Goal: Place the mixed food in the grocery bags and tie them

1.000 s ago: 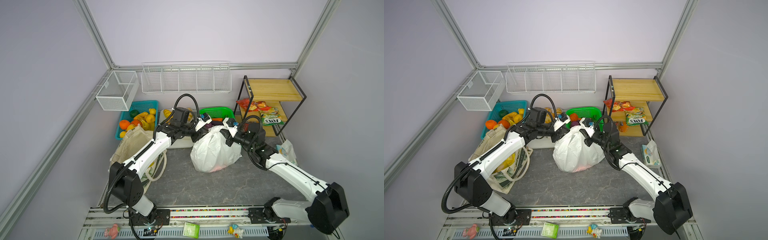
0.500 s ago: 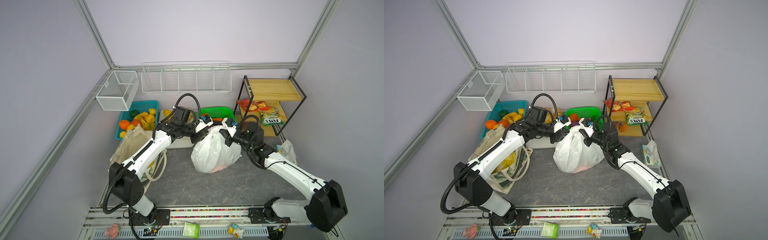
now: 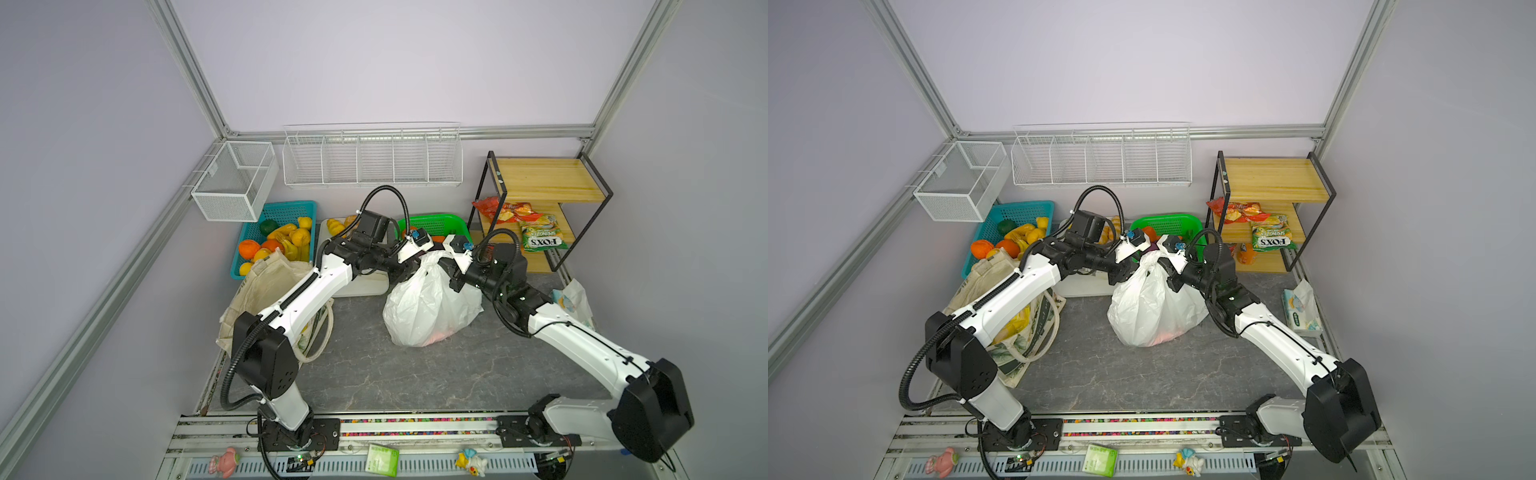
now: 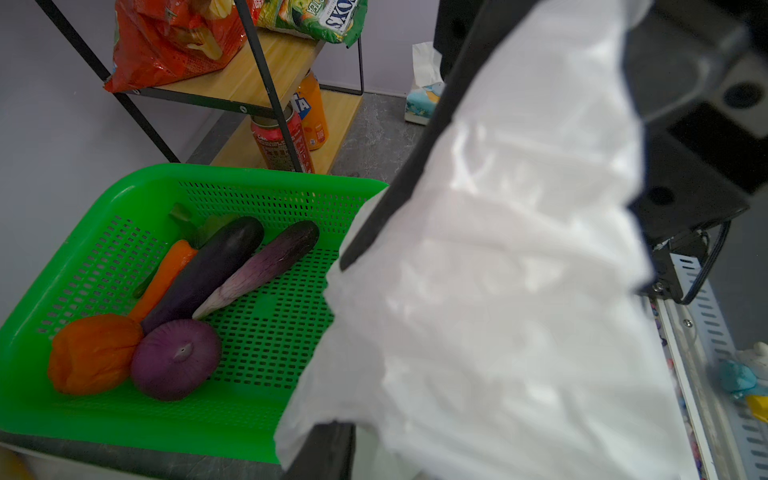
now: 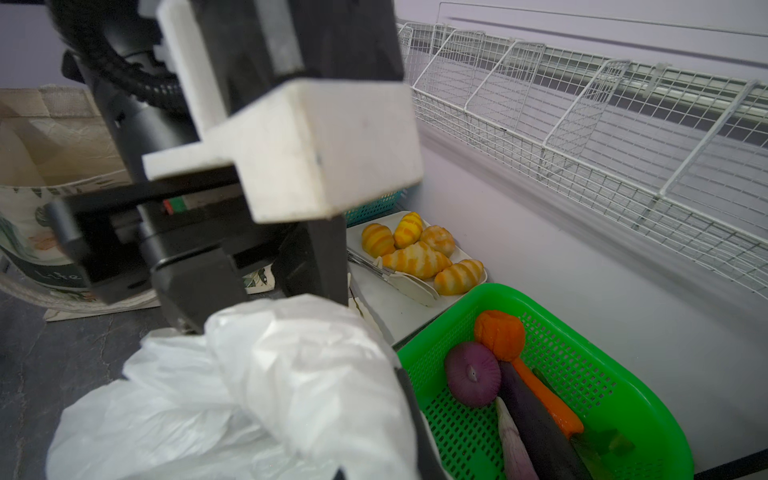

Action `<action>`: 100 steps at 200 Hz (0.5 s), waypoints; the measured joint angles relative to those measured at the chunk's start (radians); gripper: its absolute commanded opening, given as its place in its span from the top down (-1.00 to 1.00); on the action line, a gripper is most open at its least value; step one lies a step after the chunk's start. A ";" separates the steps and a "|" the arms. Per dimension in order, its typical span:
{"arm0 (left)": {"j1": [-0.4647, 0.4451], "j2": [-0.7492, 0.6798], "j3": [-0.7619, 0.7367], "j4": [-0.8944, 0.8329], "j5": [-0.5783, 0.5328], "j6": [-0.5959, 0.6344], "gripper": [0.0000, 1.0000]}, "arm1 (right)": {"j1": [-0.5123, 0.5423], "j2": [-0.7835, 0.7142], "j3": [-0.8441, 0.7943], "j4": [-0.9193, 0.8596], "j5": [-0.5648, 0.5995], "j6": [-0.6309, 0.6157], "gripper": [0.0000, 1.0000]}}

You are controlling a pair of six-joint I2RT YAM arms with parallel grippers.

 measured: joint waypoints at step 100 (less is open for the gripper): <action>0.005 -0.020 -0.009 0.032 -0.013 -0.027 1.00 | 0.000 -0.001 0.000 -0.004 0.019 -0.012 0.87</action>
